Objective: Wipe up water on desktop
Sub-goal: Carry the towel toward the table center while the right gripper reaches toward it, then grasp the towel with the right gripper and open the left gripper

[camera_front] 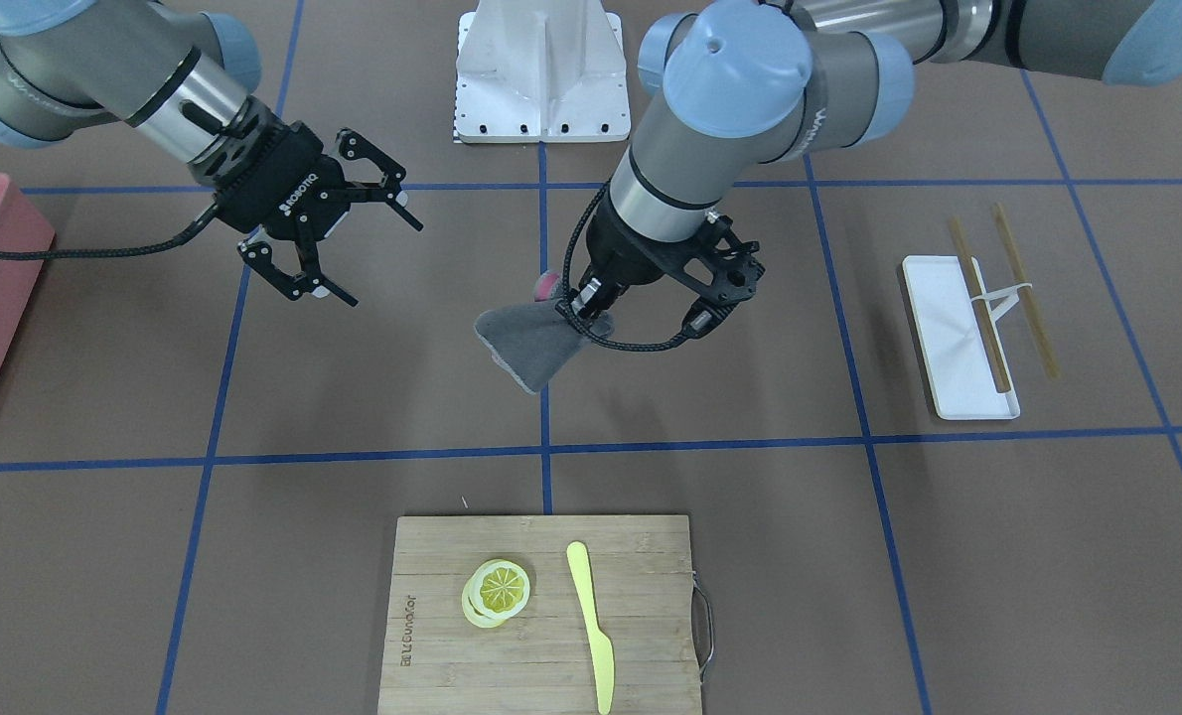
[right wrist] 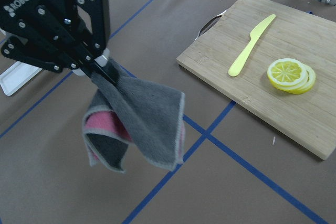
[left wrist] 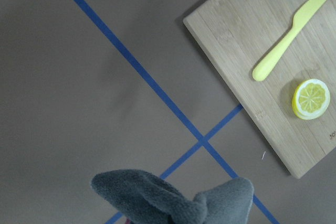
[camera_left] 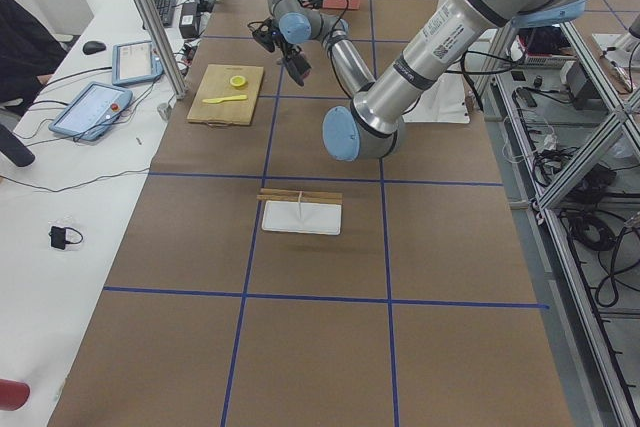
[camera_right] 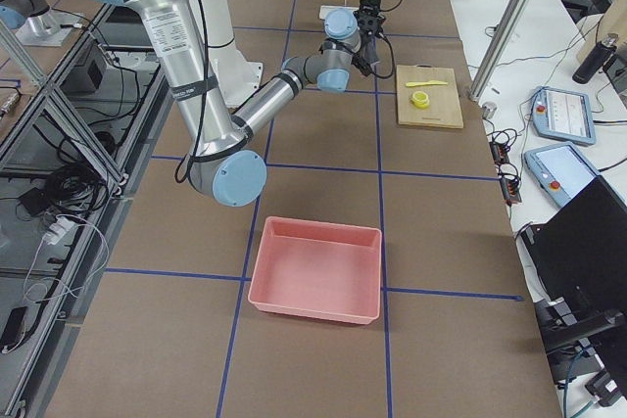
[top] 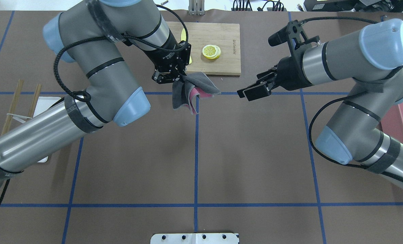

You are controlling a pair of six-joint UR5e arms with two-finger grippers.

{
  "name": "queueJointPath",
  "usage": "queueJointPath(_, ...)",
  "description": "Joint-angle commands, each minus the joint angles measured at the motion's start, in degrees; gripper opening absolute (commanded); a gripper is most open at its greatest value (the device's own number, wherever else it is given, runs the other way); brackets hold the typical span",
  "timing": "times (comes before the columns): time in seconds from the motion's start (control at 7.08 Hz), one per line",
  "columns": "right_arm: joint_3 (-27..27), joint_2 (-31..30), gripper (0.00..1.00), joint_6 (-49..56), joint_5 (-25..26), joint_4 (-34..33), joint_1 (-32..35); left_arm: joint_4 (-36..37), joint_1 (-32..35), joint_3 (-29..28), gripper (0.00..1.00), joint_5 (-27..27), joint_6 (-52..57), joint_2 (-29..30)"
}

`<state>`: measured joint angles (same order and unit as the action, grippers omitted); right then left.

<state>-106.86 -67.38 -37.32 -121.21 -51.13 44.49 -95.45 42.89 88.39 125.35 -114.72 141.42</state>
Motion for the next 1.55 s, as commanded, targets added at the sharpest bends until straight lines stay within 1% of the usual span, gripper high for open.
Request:
queueJointPath(0.0, -0.1, 0.1, 0.99, -0.4, 1.9, 0.2, -2.0, -1.9, -2.6, -1.9, 0.00, 0.6, -0.3, 3.1)
queueJointPath(0.14, 0.1, 0.1, 0.99, -0.4, 1.9, 0.2, -2.6, -1.9, -4.3, -2.0, 0.00, 0.6, -0.3, 4.0)
queueJointPath(0.42, 0.1, 0.2, 0.99, 0.3, 2.2, 0.2, -3.6, -2.0, -4.4, -2.0, 0.00, 0.8, -0.1, 5.9)
queueJointPath(0.57, 0.2, 0.2, 0.99, 0.4, 2.3, 0.2, -4.1, -2.0, -4.4, -2.0, 0.00, 2.6, 0.2, 5.9)
queueJointPath(0.71, 0.2, 0.2, 0.98, 0.4, 3.5, 0.2, -4.8, -2.0, -4.4, -2.0, 0.00, 3.1, 0.3, 5.9)
queueJointPath(0.99, 0.1, 0.2, 0.83, 0.4, 3.9, 0.2, -5.3, -3.2, -4.4, -2.5, 0.00, 3.1, 0.3, 5.7)
queueJointPath(1.27, -0.1, 0.2, 0.60, 0.1, 4.0, 0.2, -5.4, -3.3, -4.3, -3.0, 0.00, 3.1, 0.4, 5.5)
queueJointPath(1.41, -0.2, 0.2, 0.59, 0.1, 3.9, 0.2, -5.3, -3.3, -4.3, -3.6, 0.00, 3.1, 0.4, 5.5)
